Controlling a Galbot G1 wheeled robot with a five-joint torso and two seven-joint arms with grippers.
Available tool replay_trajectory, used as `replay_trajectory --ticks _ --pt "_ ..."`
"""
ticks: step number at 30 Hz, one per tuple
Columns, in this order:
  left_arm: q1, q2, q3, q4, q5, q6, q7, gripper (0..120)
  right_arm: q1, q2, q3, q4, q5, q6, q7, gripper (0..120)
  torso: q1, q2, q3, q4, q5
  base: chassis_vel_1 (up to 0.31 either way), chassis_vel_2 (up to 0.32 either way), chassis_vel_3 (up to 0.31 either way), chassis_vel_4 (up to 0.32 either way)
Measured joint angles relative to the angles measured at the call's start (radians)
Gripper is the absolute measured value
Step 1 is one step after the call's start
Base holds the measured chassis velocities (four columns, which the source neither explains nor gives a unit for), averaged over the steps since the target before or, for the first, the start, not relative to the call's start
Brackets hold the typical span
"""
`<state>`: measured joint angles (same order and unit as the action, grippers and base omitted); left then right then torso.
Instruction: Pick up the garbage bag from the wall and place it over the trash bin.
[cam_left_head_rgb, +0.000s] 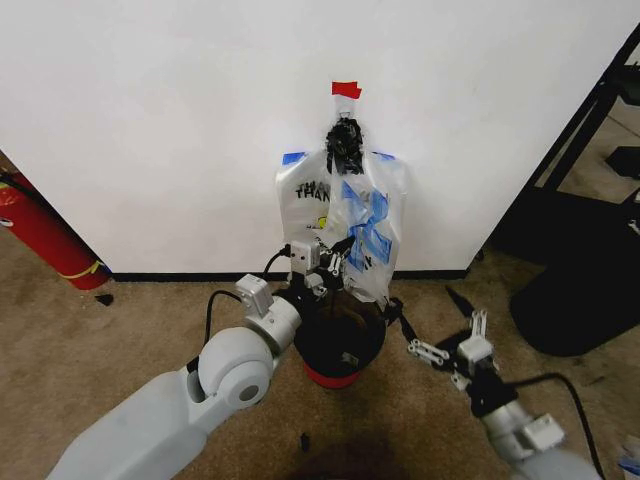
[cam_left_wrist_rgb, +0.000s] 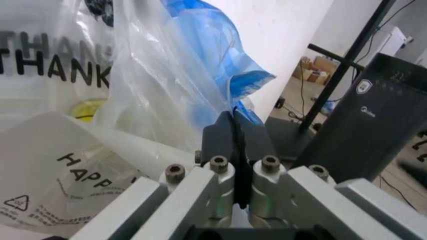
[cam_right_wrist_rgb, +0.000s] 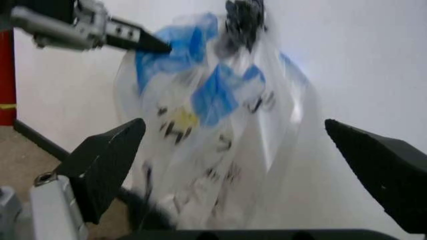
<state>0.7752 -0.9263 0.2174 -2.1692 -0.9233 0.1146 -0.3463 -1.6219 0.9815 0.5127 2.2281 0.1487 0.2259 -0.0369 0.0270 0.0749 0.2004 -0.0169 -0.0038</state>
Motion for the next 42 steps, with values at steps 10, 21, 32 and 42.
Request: replay_trajectory --ticks 10,21,32,42 --pt "-0.009 0.004 0.018 0.003 0.0 0.0 -0.005 0 0.259 -0.194 -0.031 -0.058 0.097 -0.147 -0.027 100 0.0 0.0 0.0 -0.0001 0.0002 0.0 0.0 0.0 0.0" --pt "-0.033 0.012 0.041 0.007 -0.005 -0.001 -0.006 0 0.441 -0.328 -0.088 -0.098 0.253 -0.288 -0.087 100 0.0 0.0 0.0 -0.0006 0.0001 0.0 0.0 0.0 0.0" --pt "-0.031 0.014 0.039 -0.002 -0.005 -0.001 -0.006 0 0.623 -0.331 -0.271 -0.15 0.329 -0.353 -0.114 100 0.0 0.0 0.0 -0.0002 0.0 0.0 0.0 0.0 0.0" --pt "-0.001 0.027 0.01 -0.014 -0.009 -0.001 -0.004 0 0.72 -0.306 -0.369 -0.198 0.316 -0.356 -0.112 95 0.0 0.0 0.0 -0.0003 -0.0001 0.0 0.0 0.0 0.0"
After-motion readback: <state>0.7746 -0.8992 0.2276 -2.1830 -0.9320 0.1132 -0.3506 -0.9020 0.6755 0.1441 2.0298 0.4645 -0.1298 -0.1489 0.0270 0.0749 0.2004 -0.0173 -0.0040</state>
